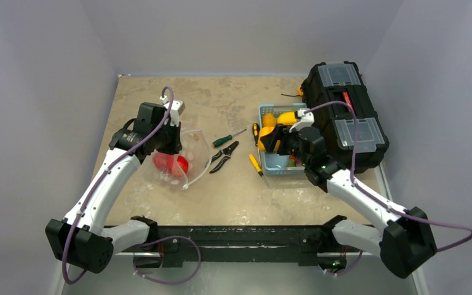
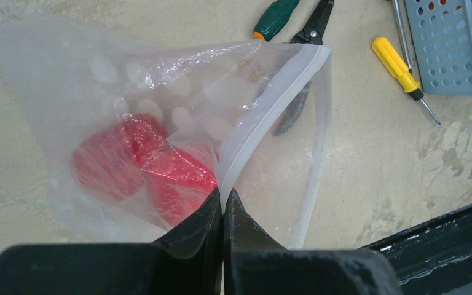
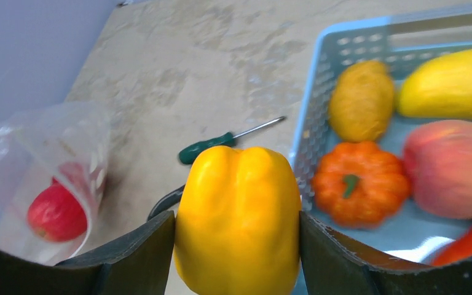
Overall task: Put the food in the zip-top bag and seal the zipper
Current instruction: Place the fake vegetable in the zipper food storage bag.
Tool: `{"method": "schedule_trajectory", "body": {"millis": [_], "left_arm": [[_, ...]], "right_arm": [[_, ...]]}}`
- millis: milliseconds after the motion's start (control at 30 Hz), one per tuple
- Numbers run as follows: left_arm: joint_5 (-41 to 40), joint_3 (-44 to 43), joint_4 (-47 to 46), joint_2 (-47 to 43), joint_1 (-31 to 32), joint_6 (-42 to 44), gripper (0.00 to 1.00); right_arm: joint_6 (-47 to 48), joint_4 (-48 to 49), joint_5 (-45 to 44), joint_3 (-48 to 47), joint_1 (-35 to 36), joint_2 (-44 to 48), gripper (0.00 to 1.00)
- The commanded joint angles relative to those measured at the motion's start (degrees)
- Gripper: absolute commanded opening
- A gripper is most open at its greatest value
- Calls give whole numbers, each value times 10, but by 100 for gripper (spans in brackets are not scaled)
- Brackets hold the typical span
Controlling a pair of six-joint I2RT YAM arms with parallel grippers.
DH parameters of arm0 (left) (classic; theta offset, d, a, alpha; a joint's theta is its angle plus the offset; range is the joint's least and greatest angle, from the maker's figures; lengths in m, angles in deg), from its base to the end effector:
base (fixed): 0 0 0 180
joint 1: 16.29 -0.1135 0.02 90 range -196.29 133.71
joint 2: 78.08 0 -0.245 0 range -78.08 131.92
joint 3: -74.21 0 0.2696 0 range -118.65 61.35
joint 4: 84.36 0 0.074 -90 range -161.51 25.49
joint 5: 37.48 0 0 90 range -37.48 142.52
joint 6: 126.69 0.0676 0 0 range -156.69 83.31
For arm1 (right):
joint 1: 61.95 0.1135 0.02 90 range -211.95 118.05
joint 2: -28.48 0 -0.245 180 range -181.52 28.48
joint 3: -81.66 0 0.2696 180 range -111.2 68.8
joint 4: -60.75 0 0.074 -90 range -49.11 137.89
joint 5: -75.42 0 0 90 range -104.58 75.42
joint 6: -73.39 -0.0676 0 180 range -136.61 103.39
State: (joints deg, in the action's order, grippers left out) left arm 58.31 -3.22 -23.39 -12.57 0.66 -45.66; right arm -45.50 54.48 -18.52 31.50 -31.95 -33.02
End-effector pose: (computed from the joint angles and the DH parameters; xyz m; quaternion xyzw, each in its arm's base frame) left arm 0.2609 -0.0866 0.2855 0.0827 0.9321 -0.1245 0.3298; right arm 0.2641 0.1471 0.2330 0.0125 0.8067 0.2660 0.5276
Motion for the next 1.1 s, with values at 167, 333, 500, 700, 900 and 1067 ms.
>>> {"method": "schedule_trajectory", "body": {"millis": [167, 333, 500, 700, 900, 1067], "left_arm": [[5, -15, -4, -2, 2, -3, 0], [2, -16, -3, -6, 2, -3, 0], [0, -13, -6, -17, 2, -3, 0], [-2, -10, -11, -30, 2, -3, 0], [9, -6, -19, -42, 2, 0, 0], [16, 0, -30, -53, 2, 1, 0]], "right_arm": [[74, 187, 123, -111, 214, -110, 0], [57, 219, 124, -179, 267, -198, 0], [49, 242, 105, -214, 276, -272, 0], [62, 254, 40, -238, 275, -327, 0], [54, 291, 26, -255, 276, -374, 0], [43, 323, 9, -260, 275, -389, 7]]}}
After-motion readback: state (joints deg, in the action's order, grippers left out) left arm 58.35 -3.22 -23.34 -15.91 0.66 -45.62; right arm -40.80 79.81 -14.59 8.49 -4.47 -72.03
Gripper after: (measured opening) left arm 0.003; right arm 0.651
